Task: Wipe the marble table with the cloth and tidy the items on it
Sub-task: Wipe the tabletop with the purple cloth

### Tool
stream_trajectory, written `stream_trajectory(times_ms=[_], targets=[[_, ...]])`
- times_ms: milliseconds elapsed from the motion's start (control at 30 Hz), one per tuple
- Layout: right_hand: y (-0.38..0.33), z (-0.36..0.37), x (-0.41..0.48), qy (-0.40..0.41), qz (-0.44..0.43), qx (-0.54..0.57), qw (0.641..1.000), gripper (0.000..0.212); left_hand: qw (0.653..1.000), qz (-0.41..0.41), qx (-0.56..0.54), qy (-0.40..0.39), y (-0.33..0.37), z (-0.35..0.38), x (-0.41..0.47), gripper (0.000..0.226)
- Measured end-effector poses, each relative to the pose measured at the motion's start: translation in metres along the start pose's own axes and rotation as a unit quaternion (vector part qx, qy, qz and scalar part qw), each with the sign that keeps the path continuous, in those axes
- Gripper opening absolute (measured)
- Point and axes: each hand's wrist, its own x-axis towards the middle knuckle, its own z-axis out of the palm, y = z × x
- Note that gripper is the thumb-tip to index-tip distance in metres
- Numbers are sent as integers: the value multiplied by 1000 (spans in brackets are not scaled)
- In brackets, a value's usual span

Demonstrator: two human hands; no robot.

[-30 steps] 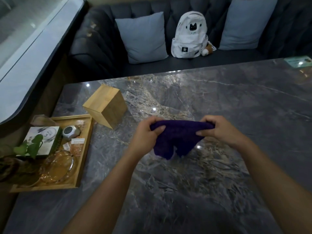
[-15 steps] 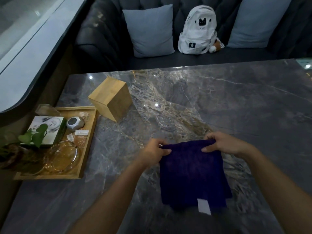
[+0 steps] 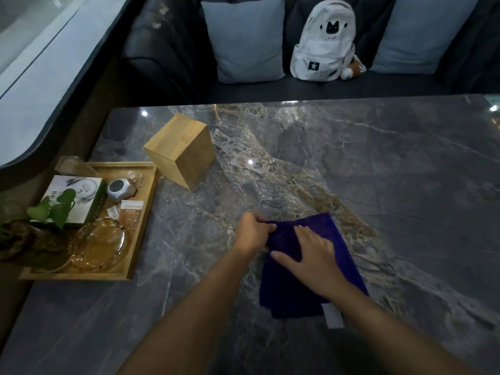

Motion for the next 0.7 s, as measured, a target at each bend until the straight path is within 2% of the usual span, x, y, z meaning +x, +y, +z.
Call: stream_trajectory(times_ms=[67, 133, 200, 333, 467, 533, 600, 700], targets=[[-12, 17, -3, -7, 33, 0, 999, 100, 999, -28, -38, -3, 3, 2, -2, 15], [-18, 30, -2, 0, 64, -11, 998, 103, 997, -37, -59, -14, 8, 4, -6, 6], [-22, 40, 2, 15, 92, 10, 996, 101, 997, -36, -64, -36, 10, 5, -9, 11], [-25, 49, 8, 63, 119, 20, 991, 80, 994, -34, -78, -74, 10, 1, -14, 25], [-23, 53, 11, 82, 114, 43, 989, 59, 987, 21, -115, -109, -1, -13, -22, 11], [-25, 51, 11, 98, 115, 94, 984, 55, 988, 104, -69, -87, -9, -25, -26, 5], [-28, 47, 9, 116, 121, 149, 974, 54, 982, 186, 20, -29, -21, -44, -31, 9], [-28, 49, 10, 119, 121, 156, 973, 54, 955, 241, 152, 78, -49, -82, -39, 19]])
